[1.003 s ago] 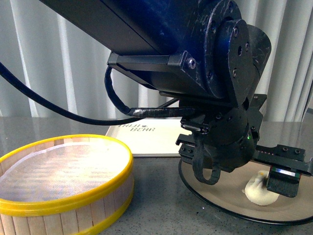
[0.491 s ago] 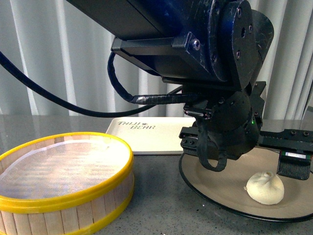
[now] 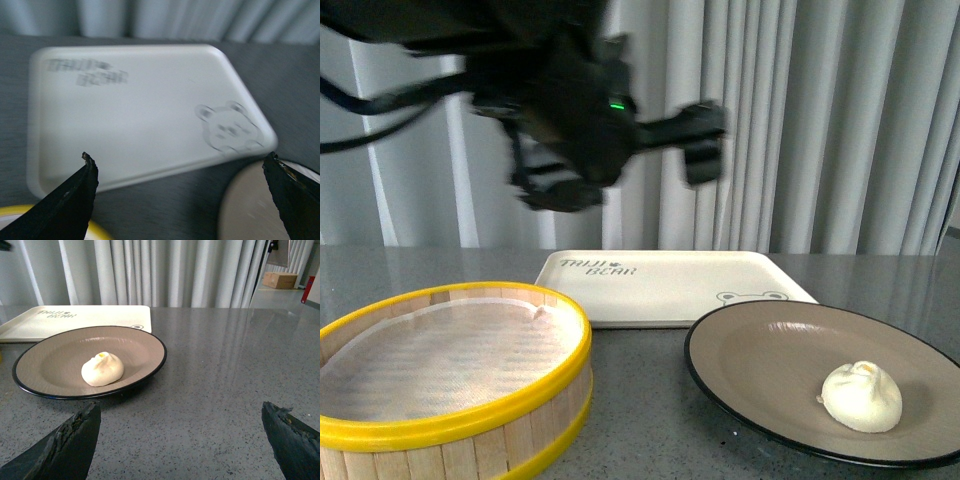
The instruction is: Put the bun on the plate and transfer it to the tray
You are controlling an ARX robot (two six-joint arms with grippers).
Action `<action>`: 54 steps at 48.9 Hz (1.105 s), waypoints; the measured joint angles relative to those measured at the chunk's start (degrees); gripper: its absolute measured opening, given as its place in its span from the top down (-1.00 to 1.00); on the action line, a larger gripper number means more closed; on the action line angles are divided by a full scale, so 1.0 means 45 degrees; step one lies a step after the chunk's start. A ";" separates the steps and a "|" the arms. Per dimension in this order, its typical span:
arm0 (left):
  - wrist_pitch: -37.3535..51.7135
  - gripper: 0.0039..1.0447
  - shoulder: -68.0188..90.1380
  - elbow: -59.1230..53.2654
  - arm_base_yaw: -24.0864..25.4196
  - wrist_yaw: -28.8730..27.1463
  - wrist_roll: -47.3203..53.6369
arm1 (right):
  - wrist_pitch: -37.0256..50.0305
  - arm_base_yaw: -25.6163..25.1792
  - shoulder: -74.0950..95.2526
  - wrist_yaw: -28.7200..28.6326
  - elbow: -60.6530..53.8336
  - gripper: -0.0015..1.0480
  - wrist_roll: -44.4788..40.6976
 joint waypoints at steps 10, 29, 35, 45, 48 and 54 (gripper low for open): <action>0.0083 -0.88 -0.1263 -0.1569 0.2137 -0.0704 -0.0486 | 0.0000 0.0000 0.0000 -0.0010 0.0000 -0.83 0.0000; 0.9976 0.17 -0.4775 -0.9738 0.2701 -0.0981 0.2934 | 0.0000 0.0000 0.0000 -0.0005 0.0000 -0.83 0.0000; 1.0778 0.58 -0.5819 -1.1968 0.3181 -0.0704 0.3045 | 0.0000 0.0000 0.0000 0.0000 0.0000 -0.83 0.0000; 1.1516 0.93 -0.7295 -1.4314 0.3458 -0.0078 0.3186 | 0.0000 0.0000 0.0000 0.0000 0.0000 -0.83 0.0000; 1.1667 0.93 -0.7864 -1.5018 0.3662 0.0024 0.3191 | 0.0000 0.0000 0.0000 0.0000 0.0000 -0.83 0.0000; 1.1744 0.93 -0.8830 -1.6184 0.3939 0.0223 0.3191 | 0.0000 0.0000 0.0000 0.0000 0.0000 -0.83 0.0000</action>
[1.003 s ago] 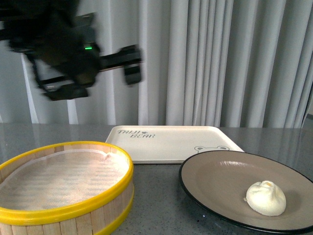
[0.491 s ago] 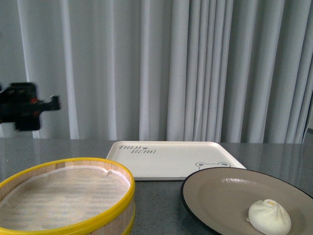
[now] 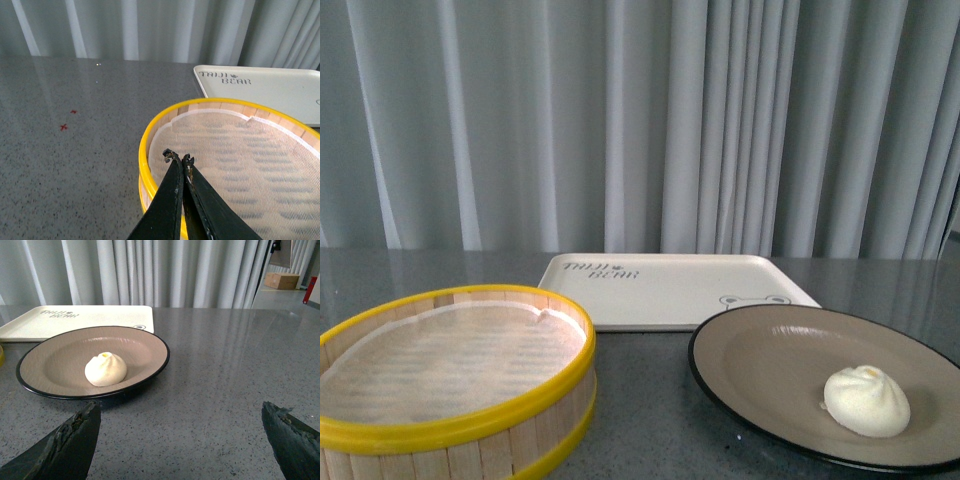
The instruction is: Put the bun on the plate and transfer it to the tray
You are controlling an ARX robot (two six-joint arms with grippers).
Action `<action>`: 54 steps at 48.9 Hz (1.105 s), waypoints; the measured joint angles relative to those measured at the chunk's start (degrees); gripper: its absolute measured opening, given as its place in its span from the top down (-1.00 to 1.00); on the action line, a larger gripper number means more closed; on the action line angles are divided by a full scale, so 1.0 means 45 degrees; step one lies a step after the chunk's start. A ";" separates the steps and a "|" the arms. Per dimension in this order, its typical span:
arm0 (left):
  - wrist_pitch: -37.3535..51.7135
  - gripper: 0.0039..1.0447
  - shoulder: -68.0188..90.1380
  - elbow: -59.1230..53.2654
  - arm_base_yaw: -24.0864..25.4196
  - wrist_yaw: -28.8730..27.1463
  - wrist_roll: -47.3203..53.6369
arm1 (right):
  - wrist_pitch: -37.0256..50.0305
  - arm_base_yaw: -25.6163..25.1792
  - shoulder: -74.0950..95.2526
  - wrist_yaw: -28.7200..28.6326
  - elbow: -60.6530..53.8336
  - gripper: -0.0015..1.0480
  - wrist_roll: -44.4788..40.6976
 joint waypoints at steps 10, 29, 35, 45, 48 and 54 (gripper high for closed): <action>-0.0180 0.93 -0.1758 -0.1462 0.0908 0.1020 0.0005 | 0.0000 0.0000 0.0000 0.0000 0.0000 -0.83 0.0000; -0.1671 0.93 -0.4551 -0.2827 0.1054 0.1078 0.0005 | 0.0000 0.0000 0.0000 0.0000 0.0000 -0.83 0.0000; -0.2040 0.93 -0.5246 -0.3157 0.1054 0.1078 0.0005 | 0.0000 0.0000 0.0000 0.0000 0.0000 -0.83 0.0000; -0.2569 0.93 -0.6329 -0.3497 0.1054 0.1078 0.0010 | 0.0000 0.0000 0.0000 0.0000 0.0000 -0.83 0.0000; -0.3123 0.93 -0.6980 -0.3497 0.1054 0.1078 0.0010 | 0.0000 0.0000 0.0000 0.0000 0.0000 -0.83 0.0000; -0.3954 0.93 -0.7893 -0.3502 0.1054 0.1078 0.0010 | 0.0000 0.0000 0.0000 0.0000 0.0000 -0.83 0.0000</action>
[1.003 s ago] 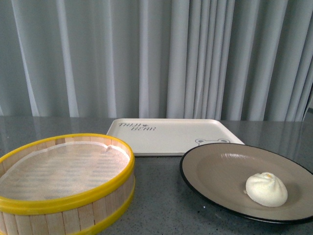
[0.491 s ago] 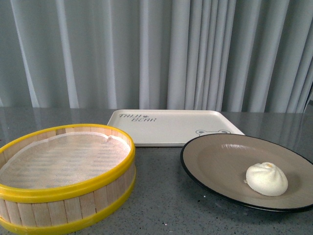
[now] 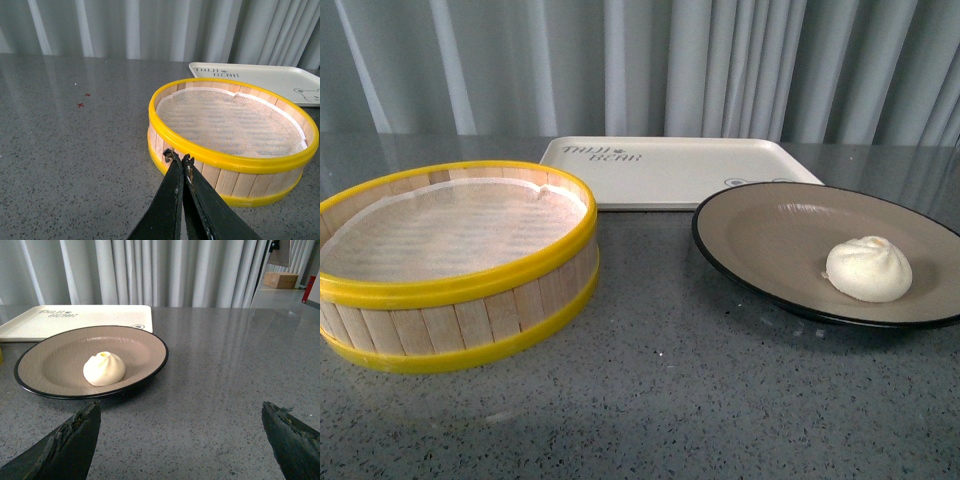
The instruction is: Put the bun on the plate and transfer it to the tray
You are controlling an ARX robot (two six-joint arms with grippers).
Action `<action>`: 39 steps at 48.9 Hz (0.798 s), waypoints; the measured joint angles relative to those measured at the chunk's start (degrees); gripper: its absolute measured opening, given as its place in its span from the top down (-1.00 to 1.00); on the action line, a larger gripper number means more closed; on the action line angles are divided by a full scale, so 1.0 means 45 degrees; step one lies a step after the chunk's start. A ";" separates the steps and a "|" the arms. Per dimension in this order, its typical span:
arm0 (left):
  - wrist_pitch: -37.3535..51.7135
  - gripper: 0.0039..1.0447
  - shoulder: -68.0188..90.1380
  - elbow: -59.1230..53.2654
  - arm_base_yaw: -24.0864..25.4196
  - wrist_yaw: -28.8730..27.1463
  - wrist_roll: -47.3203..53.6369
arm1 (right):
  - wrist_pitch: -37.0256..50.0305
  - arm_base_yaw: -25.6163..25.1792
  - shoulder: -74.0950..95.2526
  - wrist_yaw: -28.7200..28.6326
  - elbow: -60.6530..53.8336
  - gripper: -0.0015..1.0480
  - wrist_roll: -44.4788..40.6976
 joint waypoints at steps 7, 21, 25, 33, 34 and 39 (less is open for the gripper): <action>-0.0835 0.93 -0.0865 0.0000 0.0000 0.0000 0.0000 | 0.0000 0.0000 0.0000 0.0000 0.0000 -0.83 0.0000; -0.2492 0.93 -0.2584 -0.0005 0.0000 0.0000 0.0000 | 0.0000 0.0000 0.0000 0.0000 0.0000 -0.83 0.0000; -0.2817 0.93 -0.2934 -0.0005 0.0000 0.0000 0.0000 | 0.0000 0.0000 0.0000 0.0000 0.0000 -0.83 0.0000; -0.3453 0.93 -0.3565 -0.0005 0.0000 0.0000 0.0000 | 0.0000 0.0000 0.0000 0.0000 0.0000 -0.83 0.0000; -0.3565 0.93 -0.3682 -0.0005 0.0000 0.0000 0.0000 | 0.0000 0.0000 0.0000 0.0000 0.0000 -0.83 0.0000; -0.3818 0.84 -0.3944 -0.0005 0.0000 0.0000 -0.0005 | 0.0000 0.0000 0.0000 0.0000 0.0000 -0.83 0.0000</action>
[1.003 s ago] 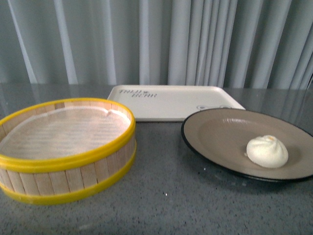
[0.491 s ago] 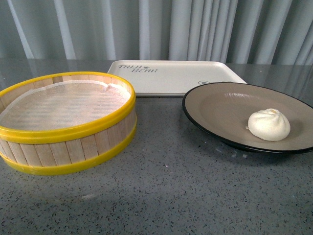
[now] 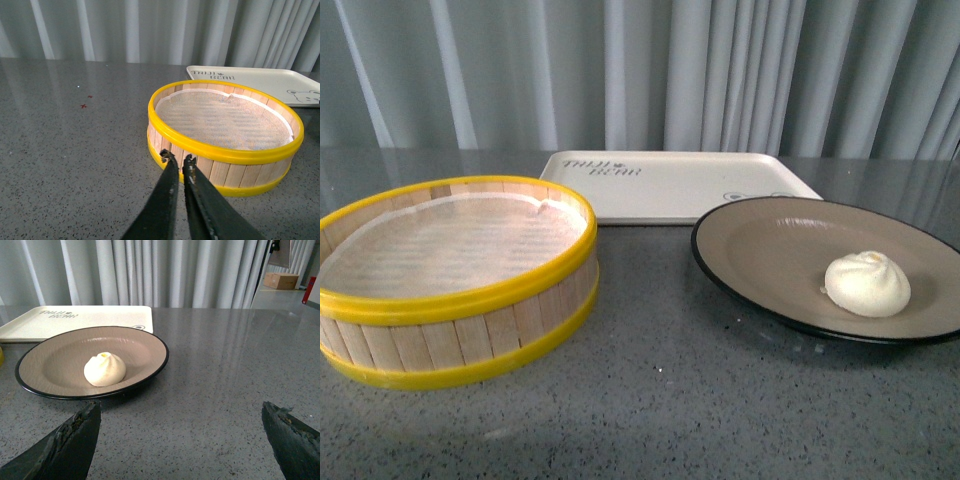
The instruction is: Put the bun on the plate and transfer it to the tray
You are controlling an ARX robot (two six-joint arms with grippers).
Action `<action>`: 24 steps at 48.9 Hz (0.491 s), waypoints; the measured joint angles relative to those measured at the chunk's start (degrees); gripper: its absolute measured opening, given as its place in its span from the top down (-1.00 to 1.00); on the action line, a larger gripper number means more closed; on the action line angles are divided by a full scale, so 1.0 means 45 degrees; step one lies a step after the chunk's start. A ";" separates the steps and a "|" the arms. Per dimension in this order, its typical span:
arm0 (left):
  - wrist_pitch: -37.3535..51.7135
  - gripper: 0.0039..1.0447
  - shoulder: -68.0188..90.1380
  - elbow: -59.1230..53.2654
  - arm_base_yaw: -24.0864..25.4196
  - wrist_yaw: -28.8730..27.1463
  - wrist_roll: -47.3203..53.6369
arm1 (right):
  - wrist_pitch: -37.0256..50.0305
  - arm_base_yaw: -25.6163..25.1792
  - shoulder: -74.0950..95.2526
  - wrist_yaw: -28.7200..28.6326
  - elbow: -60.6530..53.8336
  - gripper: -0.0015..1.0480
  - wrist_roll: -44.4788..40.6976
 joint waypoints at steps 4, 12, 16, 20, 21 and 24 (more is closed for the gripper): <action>-0.0010 0.60 -0.0049 0.0000 0.0000 0.0000 0.0000 | 0.0000 0.0000 0.0000 0.0000 0.0000 -0.83 0.0000; -0.0010 0.02 -0.0053 0.0000 0.0000 0.0000 0.0000 | 0.0000 0.0000 0.0000 0.0000 0.0000 -0.83 0.0000; -0.0073 -0.14 -0.0097 0.0000 0.0000 0.0005 0.0044 | 0.0000 0.0000 0.0000 0.0000 0.0000 -0.83 0.0000; -0.0267 0.10 -0.0253 0.0000 0.0000 0.0005 0.0044 | 0.0000 0.0000 0.0000 0.0000 0.0000 -0.83 0.0000; -0.0325 0.17 -0.0316 0.0000 0.0000 0.0000 0.0044 | 0.0000 0.0000 0.0000 0.0000 0.0000 -0.83 0.0000; -0.0554 0.44 -0.0544 0.0000 0.0000 0.0000 0.0044 | 0.0000 0.0000 0.0000 0.0000 0.0000 -0.83 0.0000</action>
